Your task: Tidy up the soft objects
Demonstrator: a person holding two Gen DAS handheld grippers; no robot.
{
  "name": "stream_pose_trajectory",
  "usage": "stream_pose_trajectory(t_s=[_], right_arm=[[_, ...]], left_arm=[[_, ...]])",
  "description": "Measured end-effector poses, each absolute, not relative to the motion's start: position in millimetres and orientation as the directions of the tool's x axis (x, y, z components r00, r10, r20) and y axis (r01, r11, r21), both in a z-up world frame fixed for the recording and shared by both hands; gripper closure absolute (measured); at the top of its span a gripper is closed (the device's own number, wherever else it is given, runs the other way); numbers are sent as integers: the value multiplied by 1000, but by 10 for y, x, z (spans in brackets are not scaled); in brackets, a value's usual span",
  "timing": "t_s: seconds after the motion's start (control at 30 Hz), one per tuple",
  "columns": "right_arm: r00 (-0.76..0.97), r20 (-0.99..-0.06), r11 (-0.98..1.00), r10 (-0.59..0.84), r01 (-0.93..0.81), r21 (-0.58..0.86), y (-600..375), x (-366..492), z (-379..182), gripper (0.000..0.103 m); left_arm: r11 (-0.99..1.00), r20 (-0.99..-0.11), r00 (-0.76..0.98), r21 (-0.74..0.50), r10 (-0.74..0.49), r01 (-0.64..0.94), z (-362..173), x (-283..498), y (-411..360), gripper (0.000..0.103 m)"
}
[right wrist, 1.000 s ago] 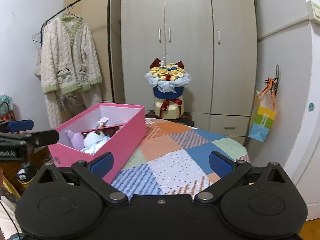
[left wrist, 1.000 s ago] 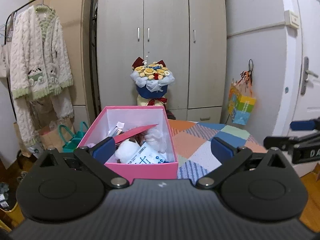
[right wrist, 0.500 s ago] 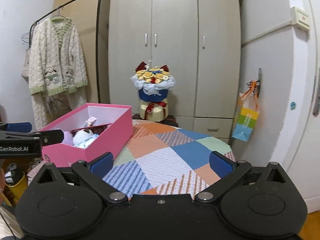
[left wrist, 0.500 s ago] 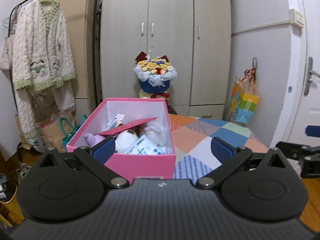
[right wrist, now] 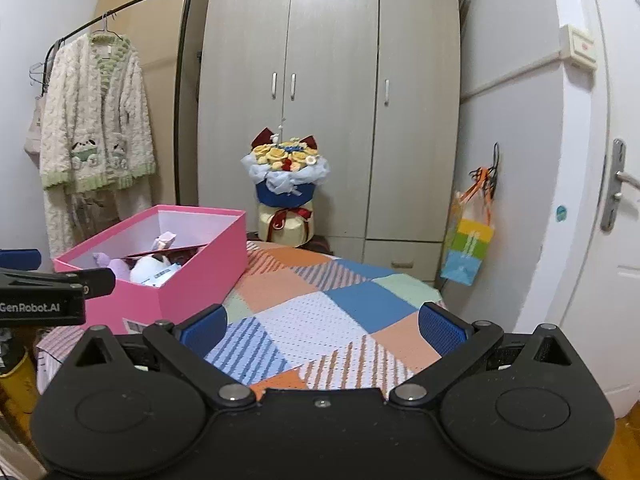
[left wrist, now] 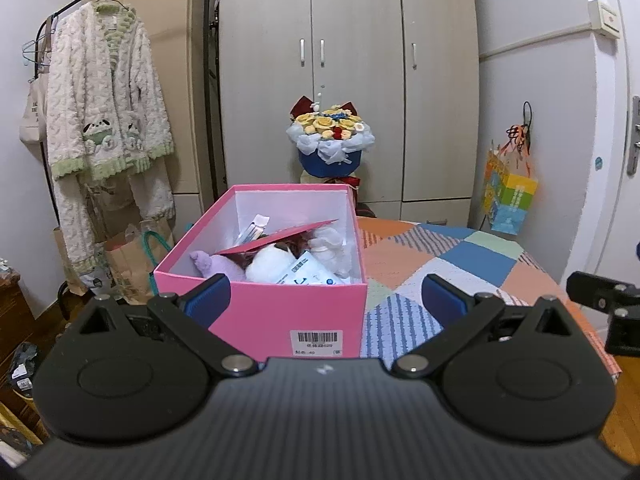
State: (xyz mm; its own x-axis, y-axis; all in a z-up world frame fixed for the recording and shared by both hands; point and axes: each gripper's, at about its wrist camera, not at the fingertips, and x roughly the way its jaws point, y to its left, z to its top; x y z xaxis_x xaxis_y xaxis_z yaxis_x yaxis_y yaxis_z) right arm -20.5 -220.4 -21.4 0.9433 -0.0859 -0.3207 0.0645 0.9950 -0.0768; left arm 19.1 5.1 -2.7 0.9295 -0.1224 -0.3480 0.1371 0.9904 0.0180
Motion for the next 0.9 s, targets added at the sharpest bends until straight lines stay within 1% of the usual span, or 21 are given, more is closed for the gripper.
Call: stream_pose_trajectory(t_s=[0.23,0.5,0.67,0.9], right_arm=[[950,-292,991,-111,83,-107,-2130,-264,-214,0],[951,-283,991,-125,105,-86,-2163,-244,-274,0],[958,-245,987,-152,135,-82,-2140,-290,-302,0],[952,-269,988,-148,132,-79,-2140,-243,-325,0]], left_arm=[[992,-338,934,22,-112,127,-62,175,40,0],[993,-316,945,45,-87,106,-139,149,-5,0],[994,-313,947,44,-77,96,-178,154,-5,0],[992,-331,938,37,-100,118,-163,179,27,0]])
